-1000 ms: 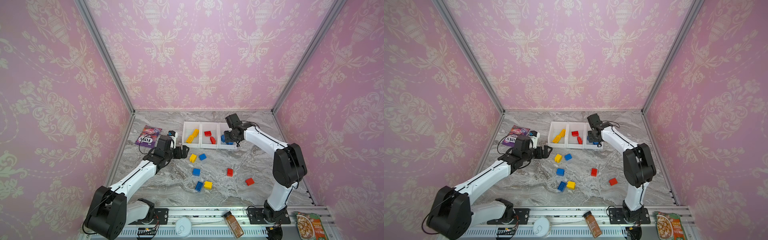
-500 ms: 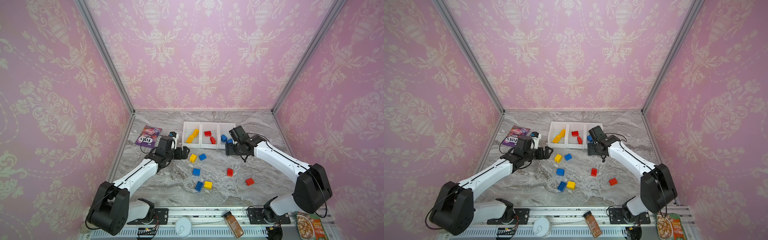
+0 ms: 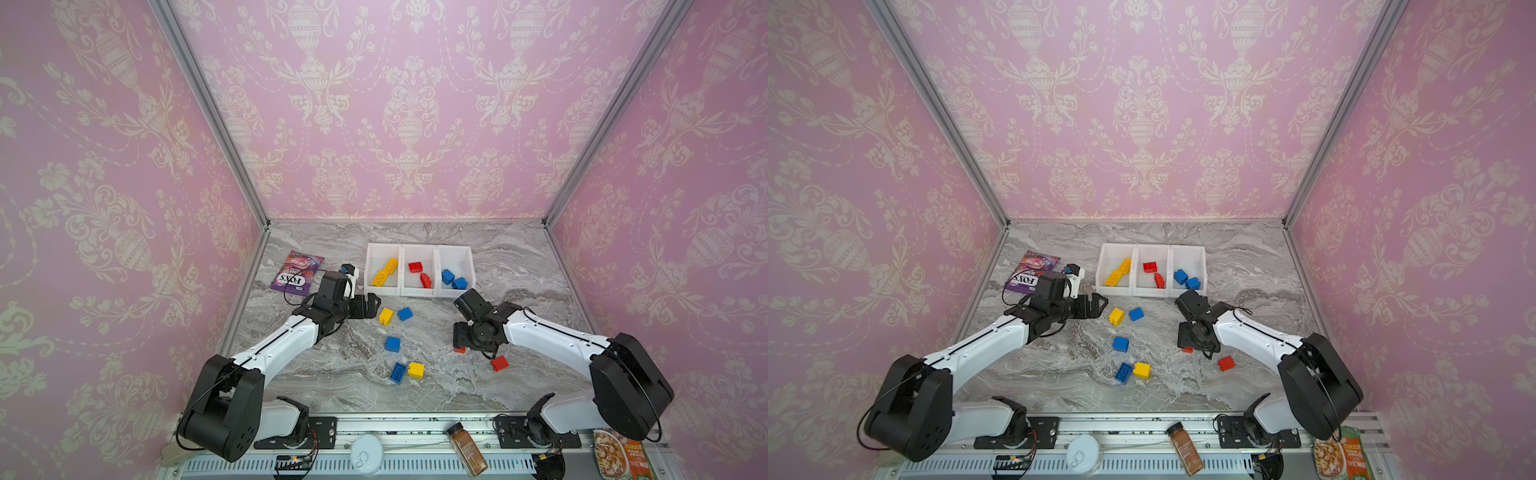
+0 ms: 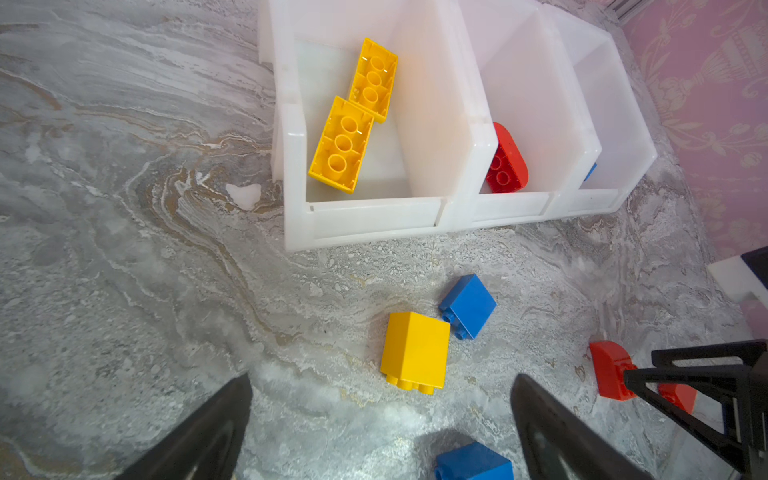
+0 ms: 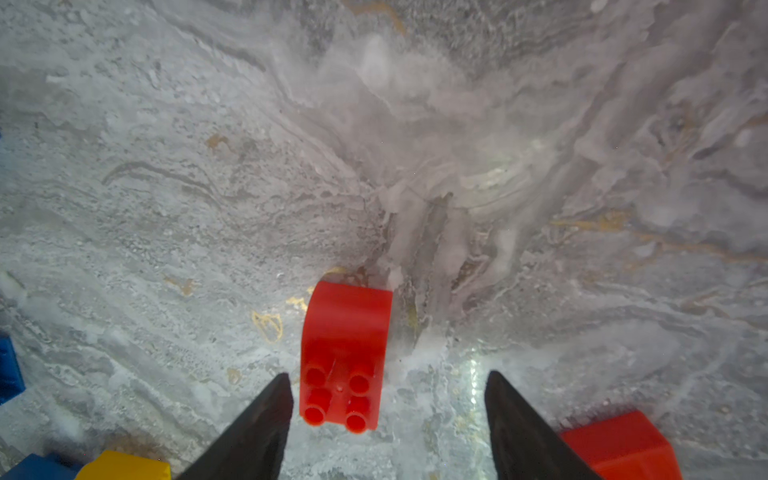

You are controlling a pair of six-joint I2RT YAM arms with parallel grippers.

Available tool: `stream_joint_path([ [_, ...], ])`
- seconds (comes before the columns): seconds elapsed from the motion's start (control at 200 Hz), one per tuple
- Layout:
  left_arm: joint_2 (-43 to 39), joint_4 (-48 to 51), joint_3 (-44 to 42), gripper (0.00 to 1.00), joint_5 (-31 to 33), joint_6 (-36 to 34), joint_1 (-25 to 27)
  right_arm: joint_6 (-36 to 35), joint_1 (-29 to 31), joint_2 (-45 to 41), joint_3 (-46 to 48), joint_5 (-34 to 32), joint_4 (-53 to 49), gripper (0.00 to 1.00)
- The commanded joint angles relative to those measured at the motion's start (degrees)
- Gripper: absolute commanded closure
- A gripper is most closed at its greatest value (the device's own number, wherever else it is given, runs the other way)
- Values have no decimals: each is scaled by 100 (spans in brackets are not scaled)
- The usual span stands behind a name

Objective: Sort the legos into containers by color
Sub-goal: 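Lower the right gripper onto a small red brick and close on it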

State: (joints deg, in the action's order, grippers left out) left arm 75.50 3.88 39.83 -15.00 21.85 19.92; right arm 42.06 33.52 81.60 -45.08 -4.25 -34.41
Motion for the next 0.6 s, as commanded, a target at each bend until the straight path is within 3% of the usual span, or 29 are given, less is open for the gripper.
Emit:
stream_joint_path([
  [0.0, 39, -45, 171, 1, -169, 40, -46, 282, 59, 141, 78, -13, 304, 30],
  [0.265, -113, 16, 110, 1, -91, 14, -54, 304, 126, 512, 34, -15, 426, 34],
  [0.47, -107, 17, 106, 1, -74, 15, -57, 288, 155, 567, 34, -63, 444, 55],
  [0.595, -88, 16, 121, 1, -82, 13, -55, 274, 157, 585, 25, -67, 419, 63],
])
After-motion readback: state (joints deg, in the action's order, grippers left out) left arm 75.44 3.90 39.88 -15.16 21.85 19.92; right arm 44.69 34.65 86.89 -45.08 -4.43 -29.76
